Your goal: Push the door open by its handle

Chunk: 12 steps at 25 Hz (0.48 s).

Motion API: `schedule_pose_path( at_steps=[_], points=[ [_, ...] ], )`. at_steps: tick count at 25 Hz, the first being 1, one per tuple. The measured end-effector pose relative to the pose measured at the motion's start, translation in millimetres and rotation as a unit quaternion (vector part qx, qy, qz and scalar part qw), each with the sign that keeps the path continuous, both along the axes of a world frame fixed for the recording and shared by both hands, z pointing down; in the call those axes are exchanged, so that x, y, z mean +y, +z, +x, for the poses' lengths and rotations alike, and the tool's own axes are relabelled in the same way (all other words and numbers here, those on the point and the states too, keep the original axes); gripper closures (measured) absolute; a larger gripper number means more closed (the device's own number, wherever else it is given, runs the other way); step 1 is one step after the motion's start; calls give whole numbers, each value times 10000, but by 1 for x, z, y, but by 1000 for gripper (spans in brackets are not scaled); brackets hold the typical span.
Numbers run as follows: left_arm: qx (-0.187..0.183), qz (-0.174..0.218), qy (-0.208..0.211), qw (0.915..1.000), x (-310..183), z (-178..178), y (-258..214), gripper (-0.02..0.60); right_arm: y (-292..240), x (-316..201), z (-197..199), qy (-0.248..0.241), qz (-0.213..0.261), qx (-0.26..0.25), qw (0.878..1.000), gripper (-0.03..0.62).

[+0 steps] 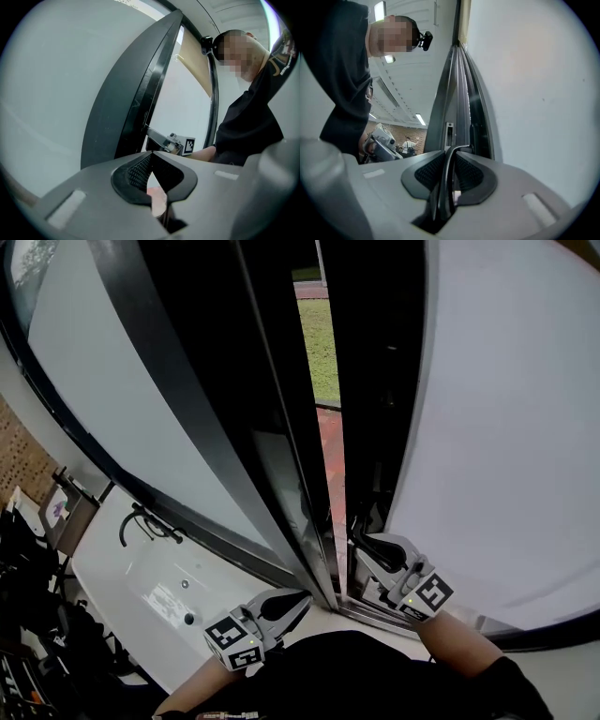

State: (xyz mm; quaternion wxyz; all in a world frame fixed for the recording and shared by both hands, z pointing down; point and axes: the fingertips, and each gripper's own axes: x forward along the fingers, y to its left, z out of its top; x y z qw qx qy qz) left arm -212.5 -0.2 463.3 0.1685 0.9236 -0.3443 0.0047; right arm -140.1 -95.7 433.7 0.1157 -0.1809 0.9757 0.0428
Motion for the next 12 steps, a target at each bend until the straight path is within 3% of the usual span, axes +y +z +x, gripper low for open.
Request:
schedule_pose_path(
  at_steps=[12],
  points=[
    [243, 457, 101, 9986, -22, 98, -3, 581, 5, -122, 32, 603, -564, 1034, 9912, 531]
  ],
)
